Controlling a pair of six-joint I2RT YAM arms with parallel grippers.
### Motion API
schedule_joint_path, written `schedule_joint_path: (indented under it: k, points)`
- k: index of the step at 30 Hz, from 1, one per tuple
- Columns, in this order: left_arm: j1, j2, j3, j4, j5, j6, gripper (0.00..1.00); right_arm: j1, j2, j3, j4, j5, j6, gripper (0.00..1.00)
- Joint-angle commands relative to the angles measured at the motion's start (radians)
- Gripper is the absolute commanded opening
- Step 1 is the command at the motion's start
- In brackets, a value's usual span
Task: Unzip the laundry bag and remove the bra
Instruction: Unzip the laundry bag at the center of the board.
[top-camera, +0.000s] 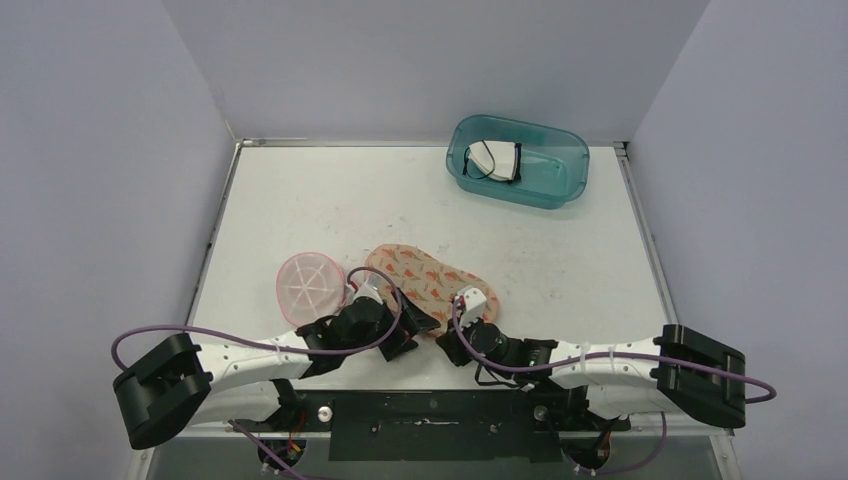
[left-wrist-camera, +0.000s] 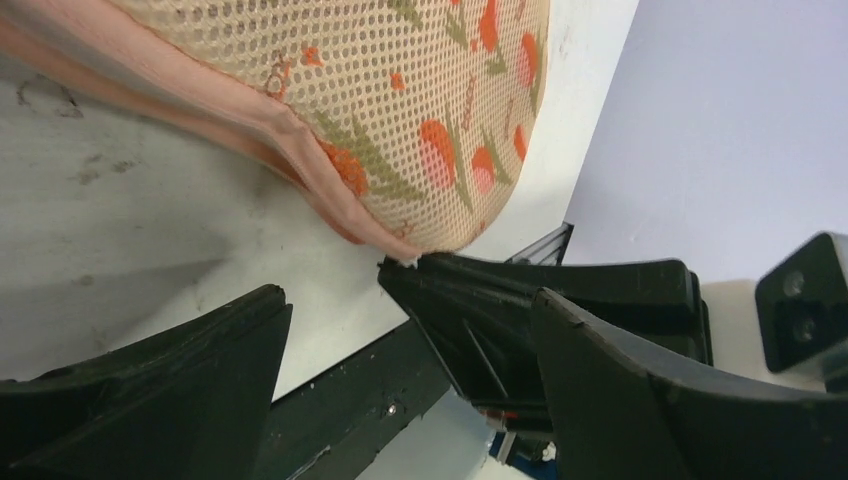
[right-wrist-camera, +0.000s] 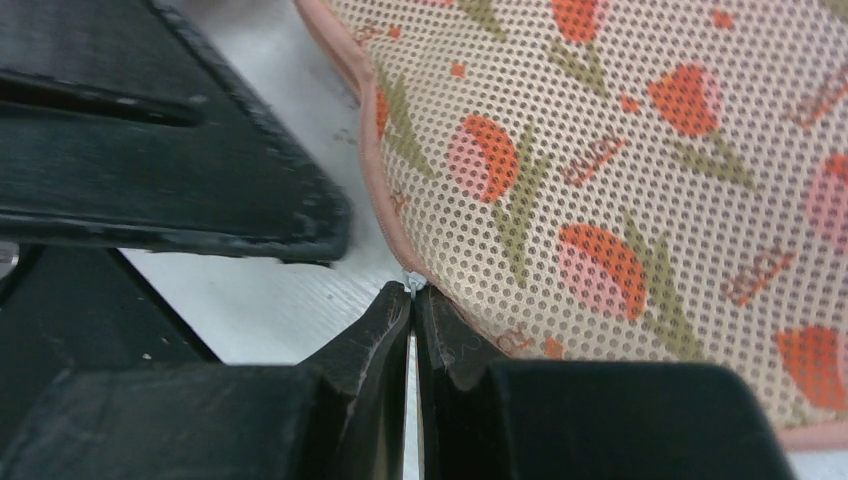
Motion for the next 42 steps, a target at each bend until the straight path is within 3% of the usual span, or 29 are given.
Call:
schedule_joint_path:
  k: [1,5,12,27,42]
  points:
    - [-0.007,0.023,0.048,0.039,-0.095,-0.036,0.87,0.005,0.040,0.066,0.161,-0.060,-0.036,0.05]
    - [0.007,0.089,0.070,0.073,-0.100,-0.036,0.82,0.014,0.029,0.034,0.236,-0.068,-0.014,0.05]
    - [0.024,0.135,0.066,0.105,-0.112,-0.053,0.65,0.021,-0.016,0.012,0.221,-0.040,-0.013,0.05]
    - [0.052,0.106,0.032,0.089,-0.140,-0.058,0.02,0.023,-0.104,-0.008,0.094,0.025,0.004,0.05]
    - [0.099,0.143,0.009,0.130,-0.100,-0.022,0.00,0.023,-0.282,-0.037,-0.142,0.163,0.049,0.05]
